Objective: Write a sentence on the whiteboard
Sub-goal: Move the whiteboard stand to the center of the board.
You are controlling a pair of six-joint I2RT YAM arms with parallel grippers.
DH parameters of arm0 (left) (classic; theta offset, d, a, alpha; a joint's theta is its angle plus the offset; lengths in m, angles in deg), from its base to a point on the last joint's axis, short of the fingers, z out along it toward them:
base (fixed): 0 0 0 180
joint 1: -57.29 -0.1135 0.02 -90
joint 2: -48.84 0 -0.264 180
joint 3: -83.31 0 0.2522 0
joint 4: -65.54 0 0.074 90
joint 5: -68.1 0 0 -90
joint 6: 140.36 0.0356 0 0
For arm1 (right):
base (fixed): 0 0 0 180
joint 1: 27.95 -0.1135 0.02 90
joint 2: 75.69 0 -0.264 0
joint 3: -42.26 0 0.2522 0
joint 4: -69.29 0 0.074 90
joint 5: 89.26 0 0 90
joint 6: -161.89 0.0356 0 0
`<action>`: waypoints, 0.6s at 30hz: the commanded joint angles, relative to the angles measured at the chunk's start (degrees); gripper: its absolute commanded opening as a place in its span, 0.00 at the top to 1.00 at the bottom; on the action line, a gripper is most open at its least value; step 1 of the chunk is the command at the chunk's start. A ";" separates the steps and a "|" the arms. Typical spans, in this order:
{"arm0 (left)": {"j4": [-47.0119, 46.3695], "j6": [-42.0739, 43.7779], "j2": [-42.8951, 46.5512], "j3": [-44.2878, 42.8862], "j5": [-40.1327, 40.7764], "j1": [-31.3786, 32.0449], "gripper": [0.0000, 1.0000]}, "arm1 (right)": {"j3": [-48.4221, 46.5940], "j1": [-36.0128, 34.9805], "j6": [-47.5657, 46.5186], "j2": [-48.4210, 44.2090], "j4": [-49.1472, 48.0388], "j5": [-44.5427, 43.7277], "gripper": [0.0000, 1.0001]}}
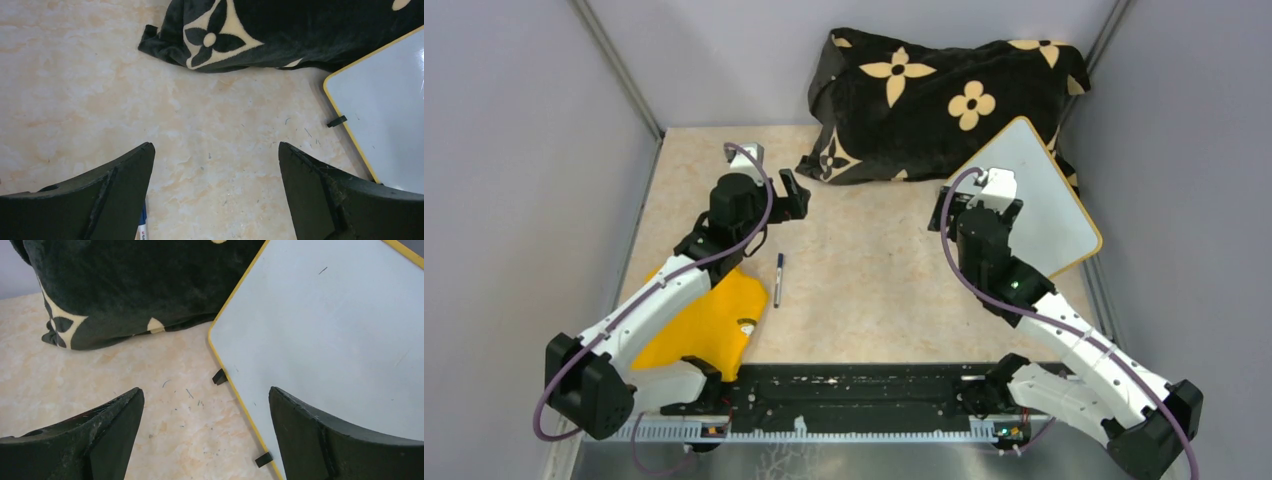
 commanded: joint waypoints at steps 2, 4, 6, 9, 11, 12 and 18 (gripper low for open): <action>-1.90 1.61 1.82 0.74 0.24 0.17 0.01 | -0.25 0.27 -1.93 -1.22 -2.98 -0.28 0.07; -1.60 1.48 1.70 0.62 0.16 0.14 0.01 | -0.22 0.22 -2.34 -1.04 -3.47 0.52 0.08; -1.61 1.51 1.53 0.44 -0.35 0.15 0.01 | 0.02 0.27 -3.28 -0.84 -4.35 1.08 0.09; -1.97 1.52 1.79 0.55 -1.16 0.18 0.01 | 0.25 0.24 -3.48 -0.78 -4.69 1.93 0.11; -2.17 1.05 2.22 1.09 -0.91 0.17 0.01 | -0.15 0.27 -3.39 -0.58 -3.87 3.06 0.12; -2.19 0.74 2.41 1.50 -0.43 0.15 0.01 | -0.21 0.25 -3.19 -0.60 -3.35 3.80 0.12; -4.14 0.68 3.62 2.78 1.20 0.14 0.01 | 0.95 0.24 2.14 -0.70 -0.73 -0.20 0.22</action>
